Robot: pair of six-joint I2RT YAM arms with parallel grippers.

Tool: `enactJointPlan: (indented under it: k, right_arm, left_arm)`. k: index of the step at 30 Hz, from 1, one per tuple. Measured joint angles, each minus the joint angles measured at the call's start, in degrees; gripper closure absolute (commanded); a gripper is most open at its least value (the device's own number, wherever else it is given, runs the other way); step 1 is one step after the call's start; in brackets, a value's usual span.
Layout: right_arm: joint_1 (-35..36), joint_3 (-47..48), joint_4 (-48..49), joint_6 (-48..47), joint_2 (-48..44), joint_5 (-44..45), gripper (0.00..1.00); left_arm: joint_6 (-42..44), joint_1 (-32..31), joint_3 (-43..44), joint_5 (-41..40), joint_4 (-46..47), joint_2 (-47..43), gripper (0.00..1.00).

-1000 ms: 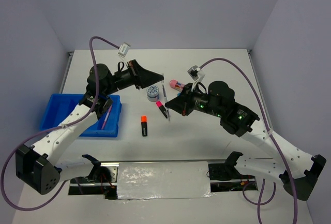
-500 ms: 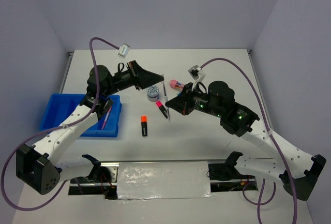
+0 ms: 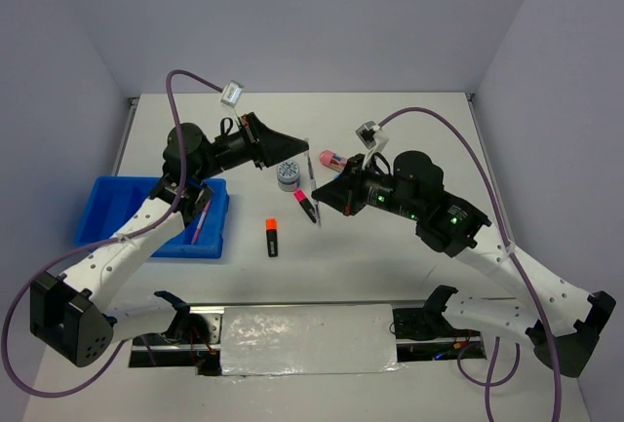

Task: Sort the stationery into containers
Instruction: Close the pen cap on the pen.

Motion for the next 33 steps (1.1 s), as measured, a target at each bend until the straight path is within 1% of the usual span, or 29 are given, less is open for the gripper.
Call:
enactJointPlan:
  k: [8,21,33]
  right_arm:
    - [0.00,0.00,-0.28,0.26,0.33,-0.15,1.00]
    - [0.50,0.00,0.04,1.09,1.18,-1.68,1.00]
    - [0.66,0.07,-0.20,0.61,1.75,-0.63,1.00]
  left_arm:
    - [-0.48,0.07,-1.09,-0.15,1.46,-0.02,1.00]
    - [0.26,0.07,-0.28,-4.42,-3.28,-0.55,1.00]
    - [0.00,0.07,0.24,-4.46,-2.38,-0.57,1.00]
